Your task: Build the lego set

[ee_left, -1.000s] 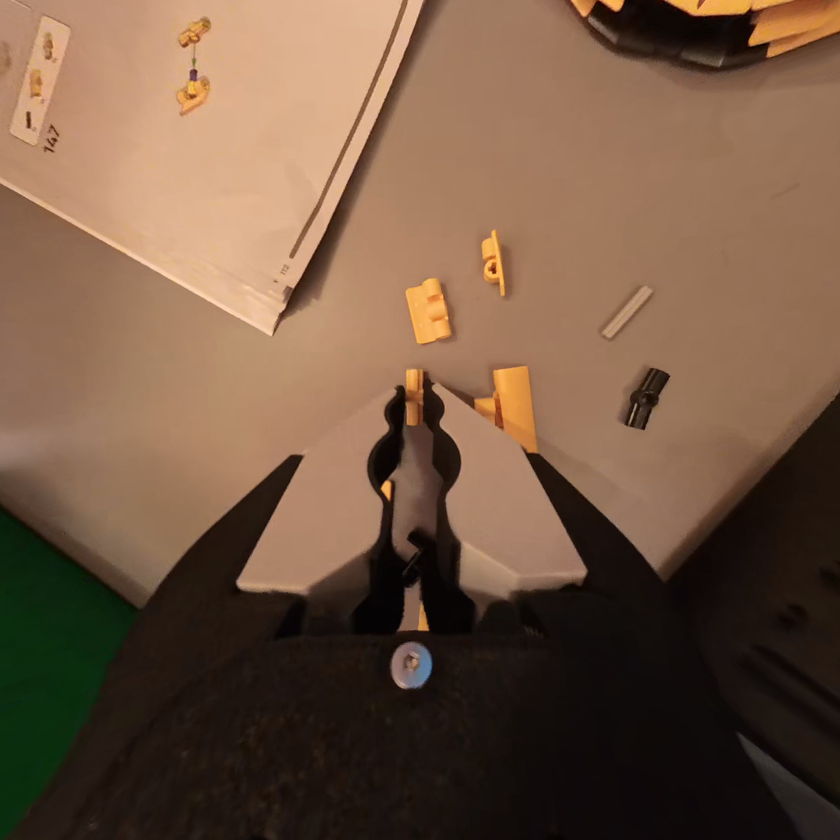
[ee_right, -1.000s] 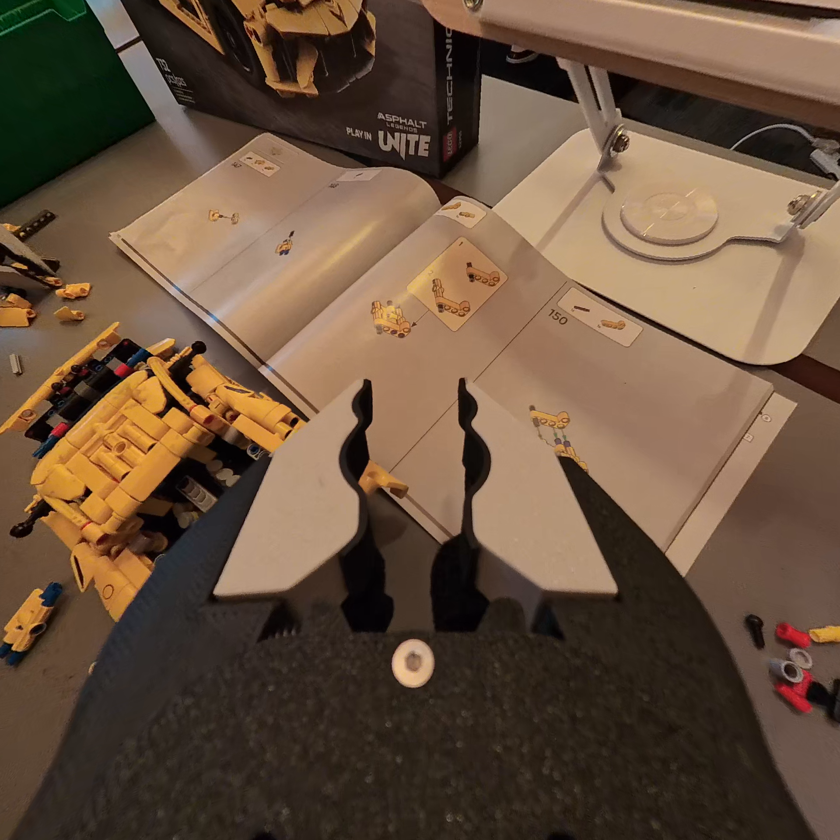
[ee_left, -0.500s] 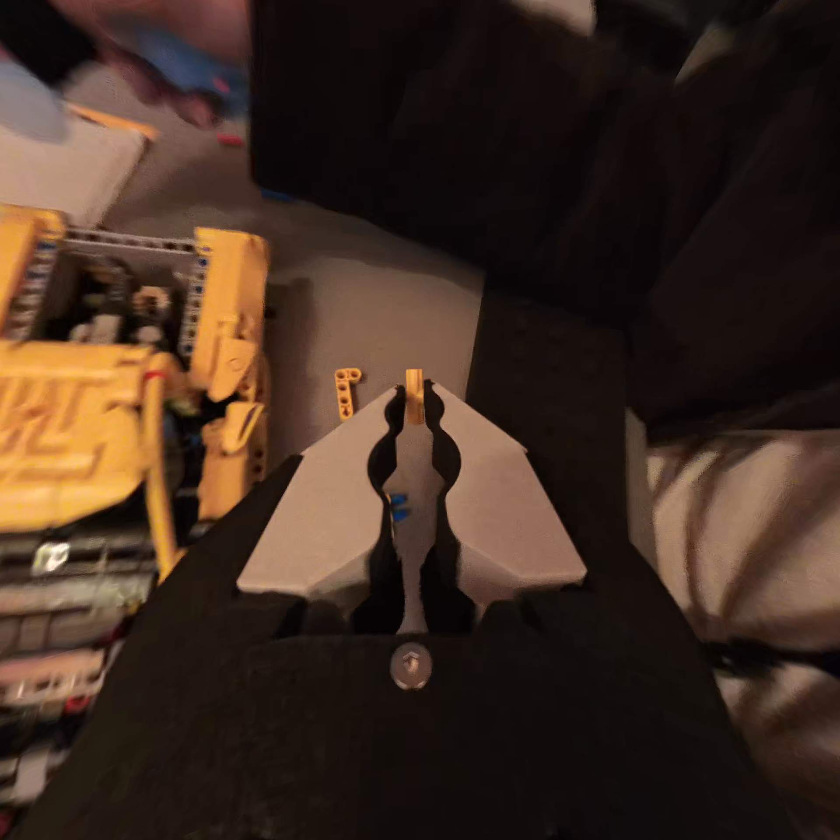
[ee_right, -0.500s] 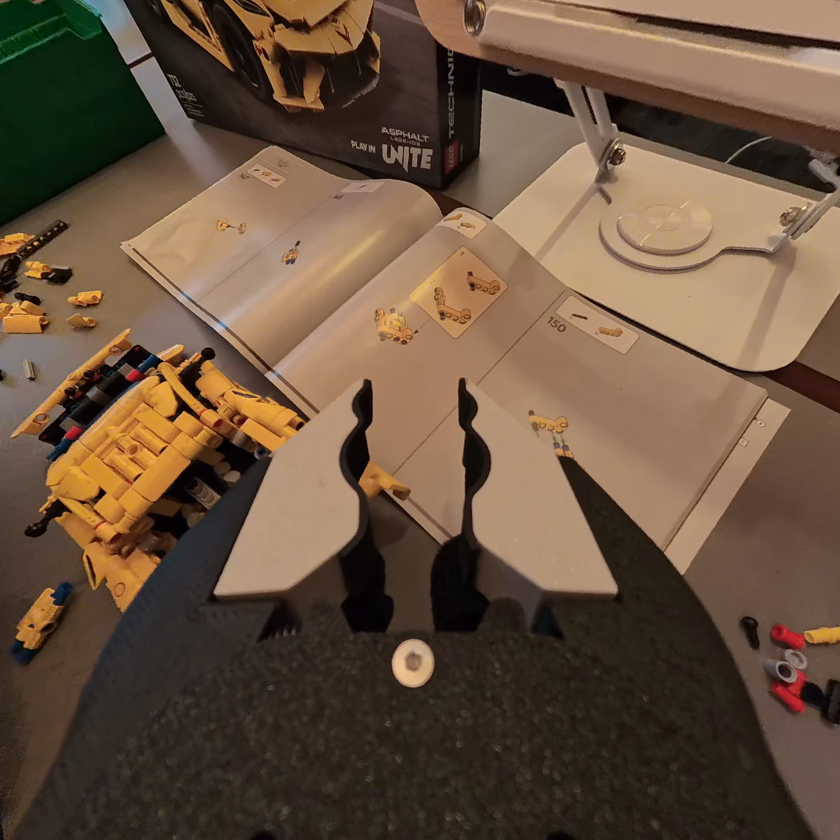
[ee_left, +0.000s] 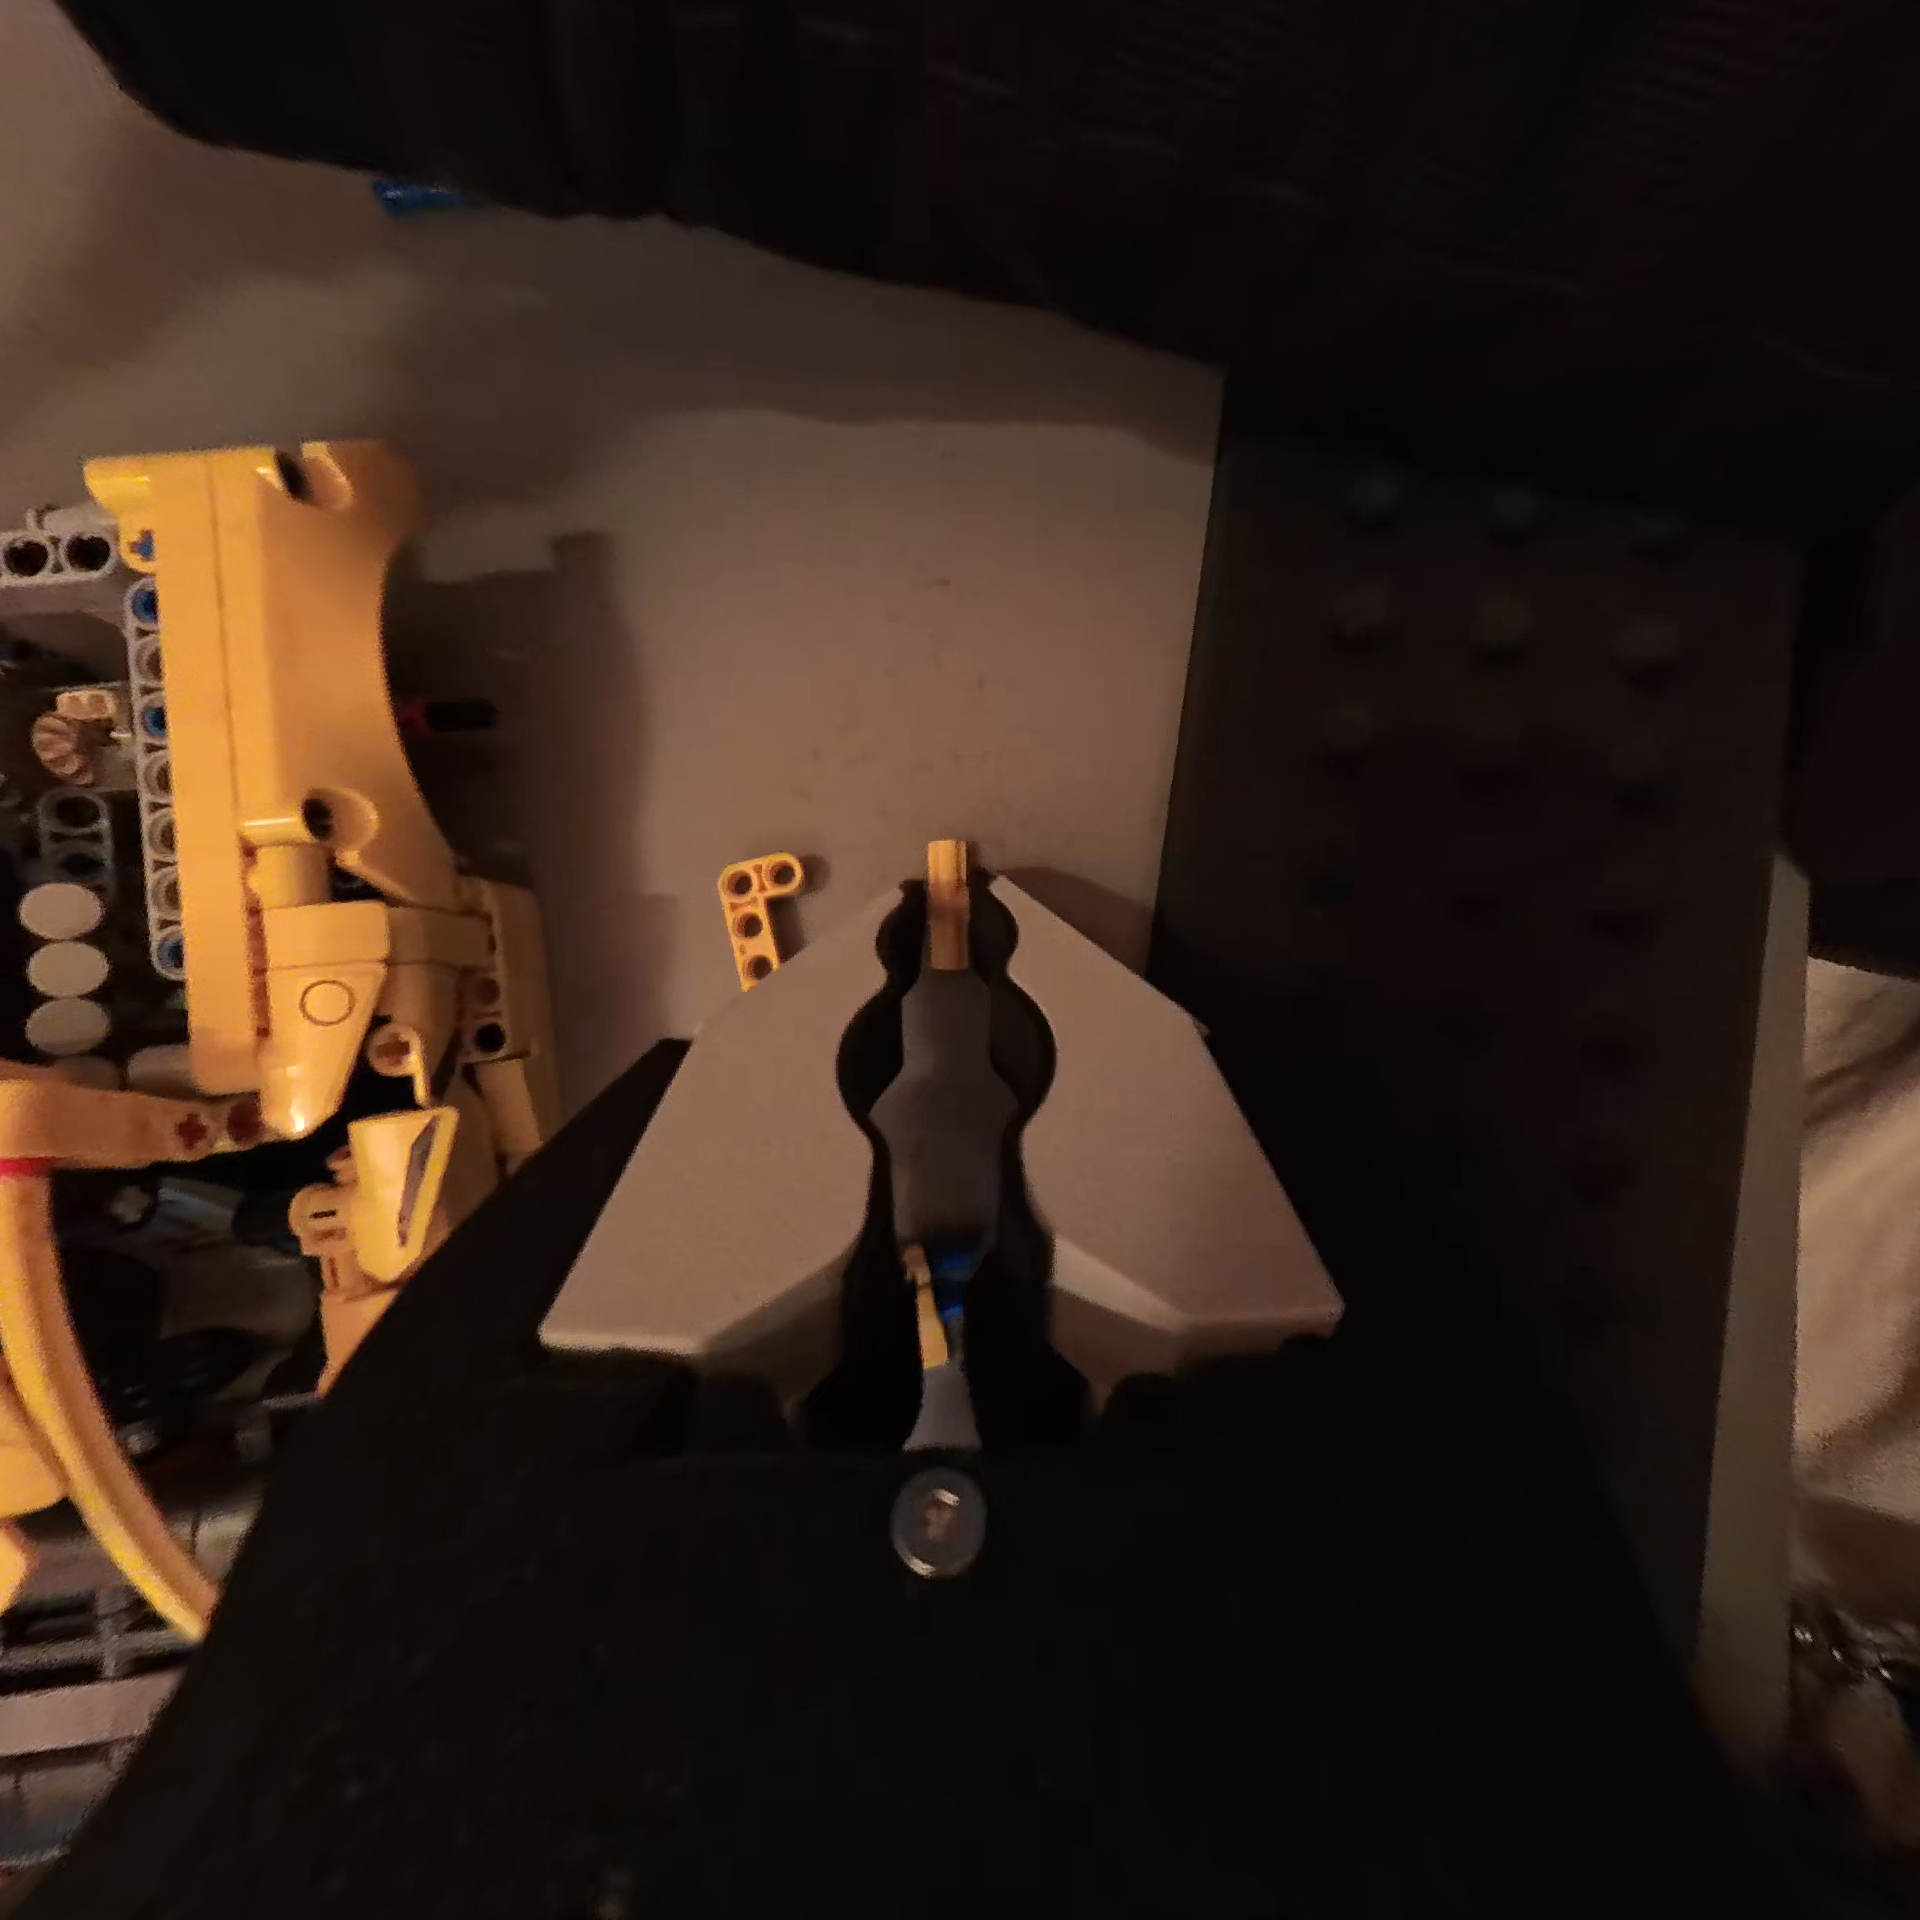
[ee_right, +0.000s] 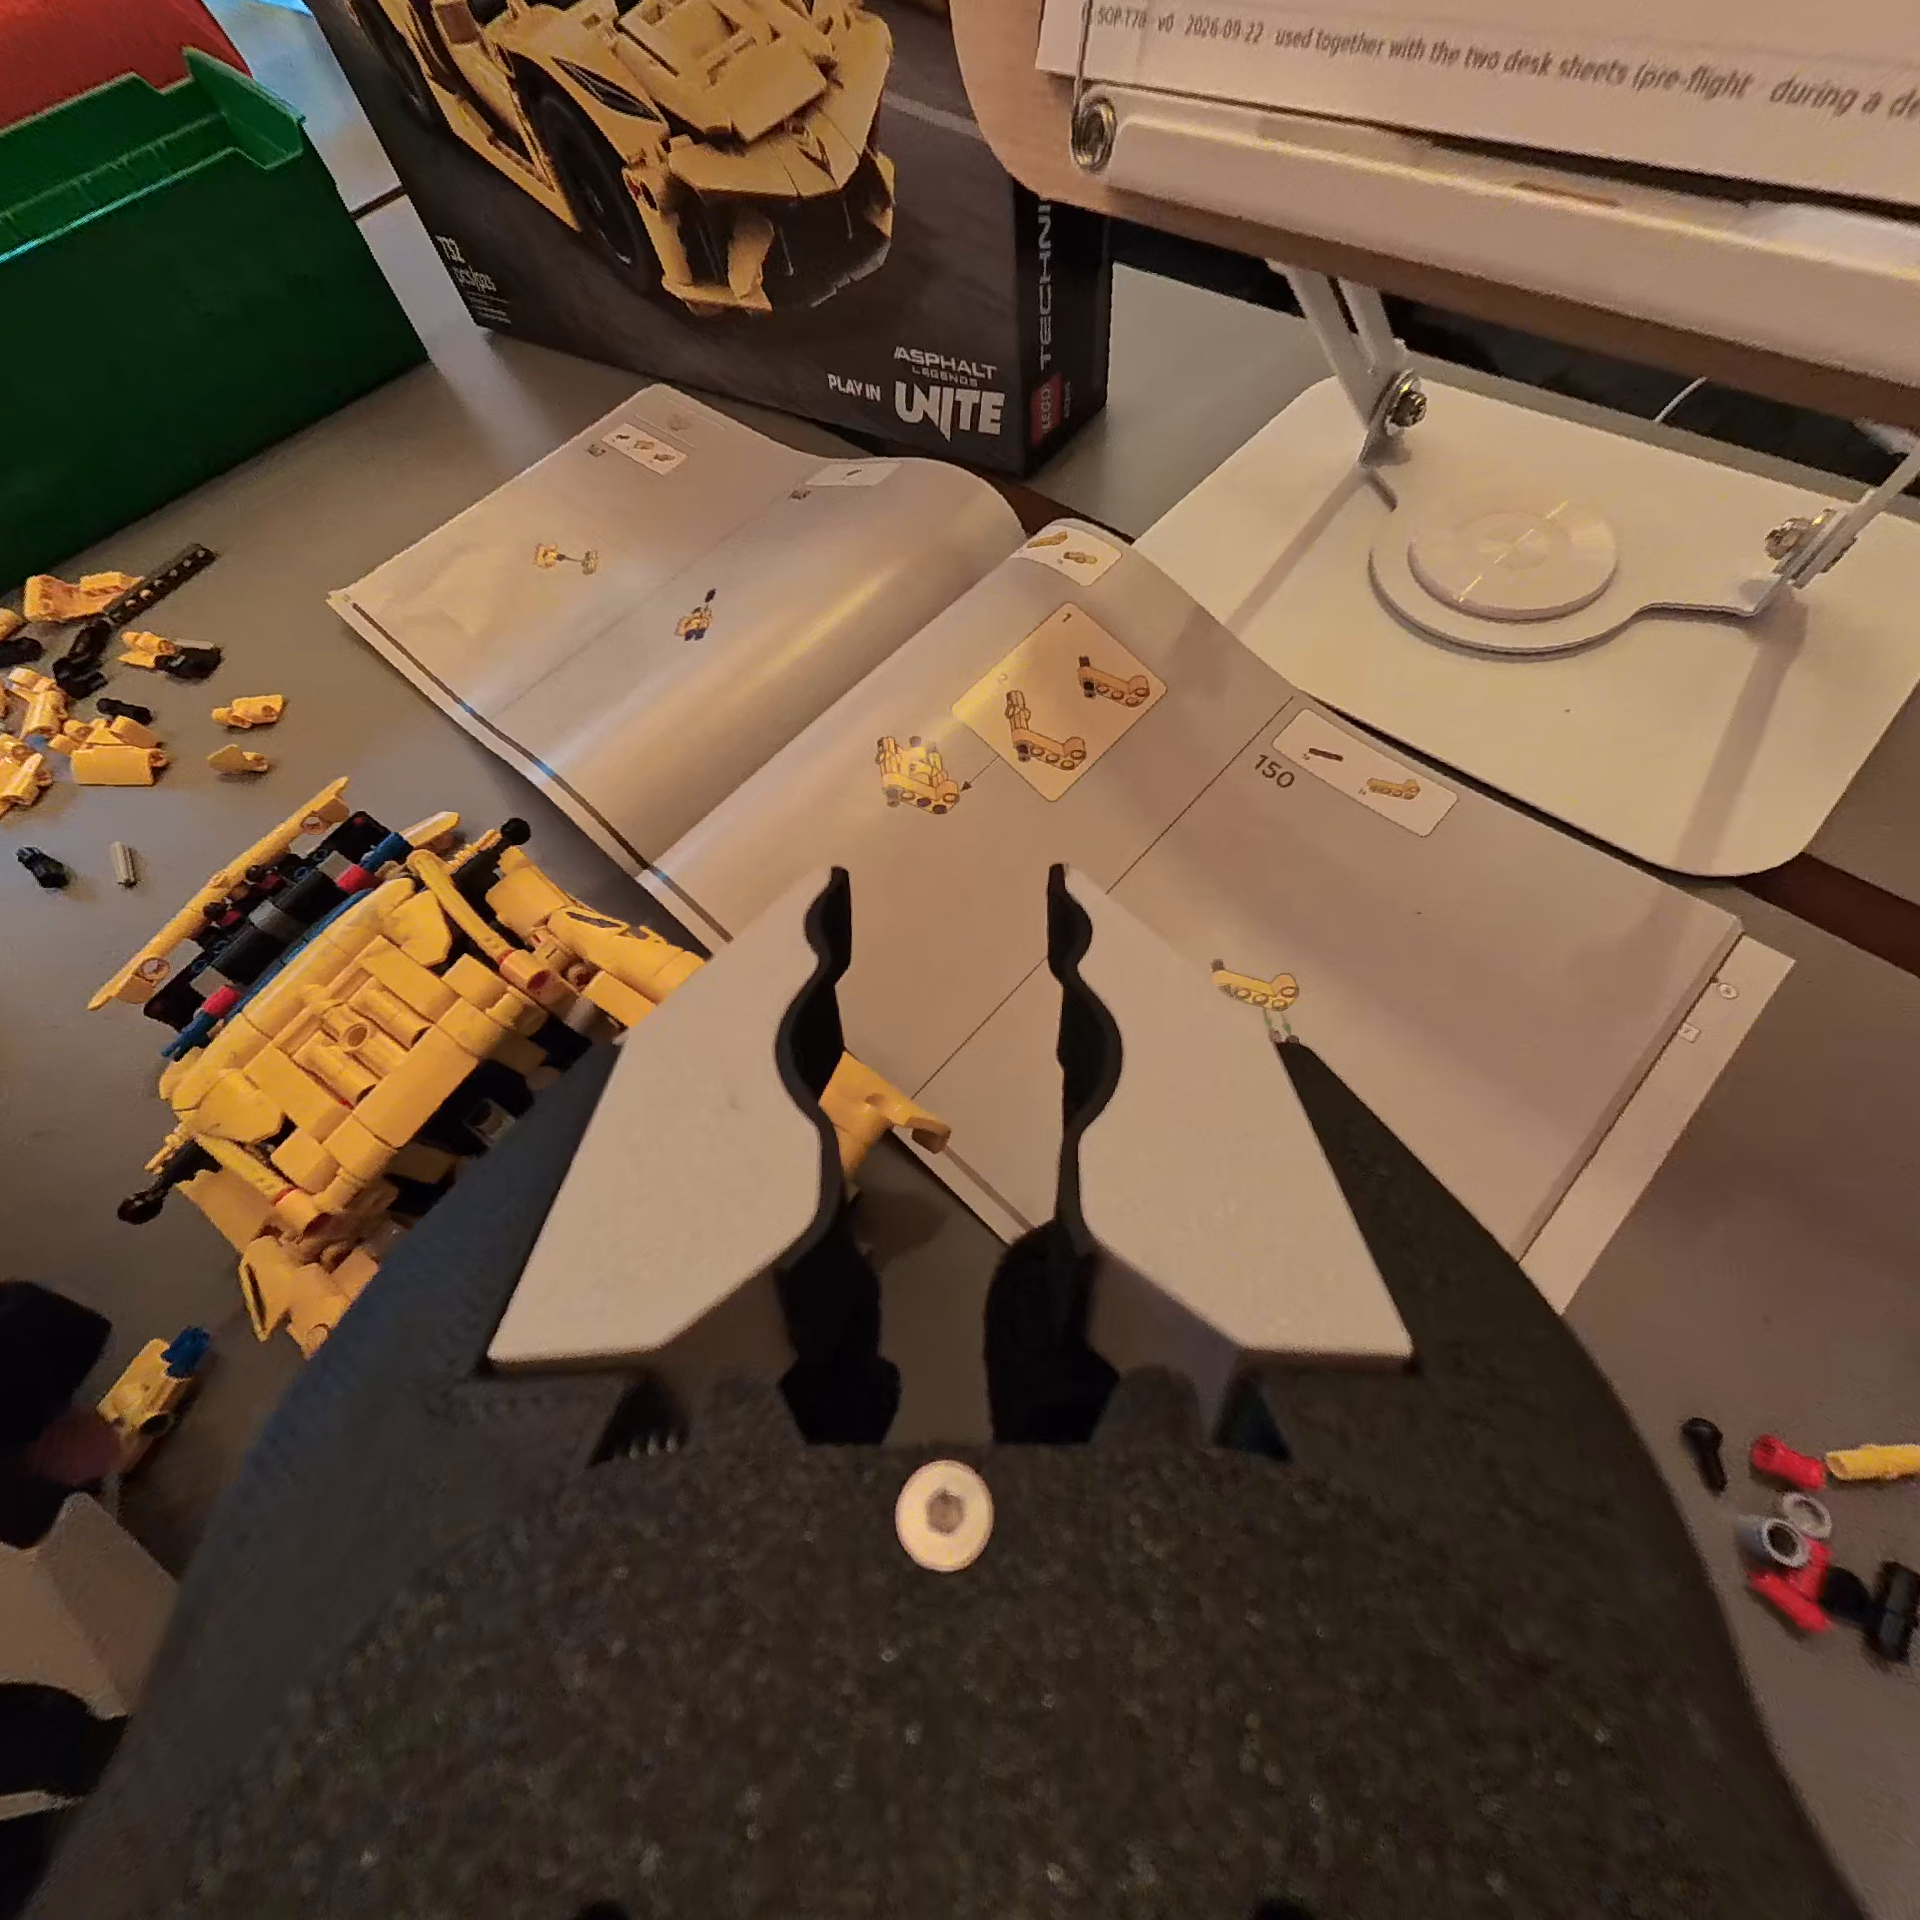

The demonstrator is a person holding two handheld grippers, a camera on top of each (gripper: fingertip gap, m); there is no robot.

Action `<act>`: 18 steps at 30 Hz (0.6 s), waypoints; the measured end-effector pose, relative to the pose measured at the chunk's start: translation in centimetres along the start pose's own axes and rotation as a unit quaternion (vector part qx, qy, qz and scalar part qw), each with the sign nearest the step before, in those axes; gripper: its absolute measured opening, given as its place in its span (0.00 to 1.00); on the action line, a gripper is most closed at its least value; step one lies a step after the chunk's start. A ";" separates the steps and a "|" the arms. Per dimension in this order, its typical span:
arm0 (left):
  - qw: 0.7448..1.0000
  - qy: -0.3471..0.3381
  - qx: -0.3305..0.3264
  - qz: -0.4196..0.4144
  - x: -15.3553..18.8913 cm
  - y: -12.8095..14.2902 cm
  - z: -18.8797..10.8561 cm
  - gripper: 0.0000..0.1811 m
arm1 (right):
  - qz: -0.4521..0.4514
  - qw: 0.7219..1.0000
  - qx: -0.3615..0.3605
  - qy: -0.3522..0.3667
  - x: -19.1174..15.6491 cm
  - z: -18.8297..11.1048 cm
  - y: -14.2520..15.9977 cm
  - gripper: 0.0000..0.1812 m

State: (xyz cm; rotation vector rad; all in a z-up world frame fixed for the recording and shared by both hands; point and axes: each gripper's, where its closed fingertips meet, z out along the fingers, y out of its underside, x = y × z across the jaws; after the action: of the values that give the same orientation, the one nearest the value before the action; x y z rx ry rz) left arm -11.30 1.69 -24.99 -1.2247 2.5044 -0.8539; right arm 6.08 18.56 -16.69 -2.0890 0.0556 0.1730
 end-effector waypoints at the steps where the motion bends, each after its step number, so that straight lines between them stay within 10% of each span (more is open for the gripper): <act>1: 1.000 0.005 0.006 -0.005 0.1 -0.1 -0.4 0.09 | -0.001 1.000 -0.002 0.001 0.1 0.1 0.1 0.20; 5: 0.992 0.050 0.107 -0.049 -1.7 -3.3 -6.7 0.13 | -0.012 1.000 -0.005 0.014 0.7 -0.2 0.3 0.21; 10: 0.955 -0.090 0.205 -0.194 -16.5 -4.5 -16.2 0.13 | -0.074 0.995 -0.015 0.065 2.5 -2.8 -0.1 0.23; 14: 0.920 -0.212 0.213 -0.251 -25.4 -0.7 -17.0 0.13 | -0.089 0.987 -0.011 0.131 4.3 -8.3 -1.7 0.21; 18: 0.908 -0.221 0.210 -0.286 -27.4 2.6 -15.9 0.13 | -0.060 0.983 -0.055 0.162 5.6 -14.2 1.3 0.17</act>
State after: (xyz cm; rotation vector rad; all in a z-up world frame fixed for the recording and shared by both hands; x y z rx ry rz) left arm -2.76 30.63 -15.14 -1.7655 1.5161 -1.0196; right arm 12.87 5.75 -11.66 -2.2050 0.1187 -0.2431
